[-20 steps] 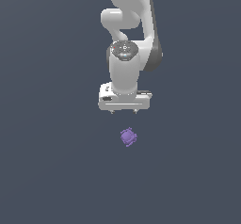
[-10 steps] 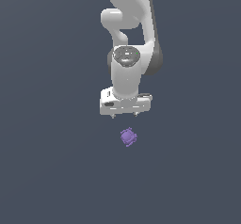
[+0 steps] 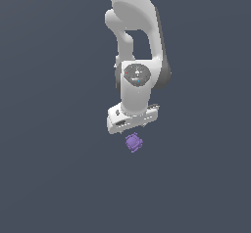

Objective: Pick up the object and move it to a goal position.

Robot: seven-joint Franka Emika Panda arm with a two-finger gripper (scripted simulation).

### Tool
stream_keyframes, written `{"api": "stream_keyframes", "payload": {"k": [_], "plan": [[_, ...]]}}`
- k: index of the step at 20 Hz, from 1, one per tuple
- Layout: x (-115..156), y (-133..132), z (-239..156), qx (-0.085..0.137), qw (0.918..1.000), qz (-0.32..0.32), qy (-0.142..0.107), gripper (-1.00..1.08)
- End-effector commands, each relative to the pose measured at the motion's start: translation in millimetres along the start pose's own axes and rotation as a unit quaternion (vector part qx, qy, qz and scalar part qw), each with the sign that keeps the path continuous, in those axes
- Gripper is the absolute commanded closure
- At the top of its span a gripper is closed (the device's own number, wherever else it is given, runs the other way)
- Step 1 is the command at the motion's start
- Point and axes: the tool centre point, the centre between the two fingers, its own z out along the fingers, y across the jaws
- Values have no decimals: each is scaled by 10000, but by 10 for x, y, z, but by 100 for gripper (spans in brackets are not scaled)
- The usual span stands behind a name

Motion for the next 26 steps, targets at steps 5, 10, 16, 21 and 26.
{"api": "stream_keyframes", "payload": {"k": [5, 10, 16, 21, 26], "plan": [[166, -14, 202, -14, 9971, -762, 29, -92], [238, -22, 295, -16, 9939, -1101, 46, -92], [267, -25, 335, -16, 9922, -1242, 54, -92], [261, -26, 392, -15, 9925, -1221, 50, -92], [258, -30, 631, -16, 9923, -1234, 52, -92]]}}
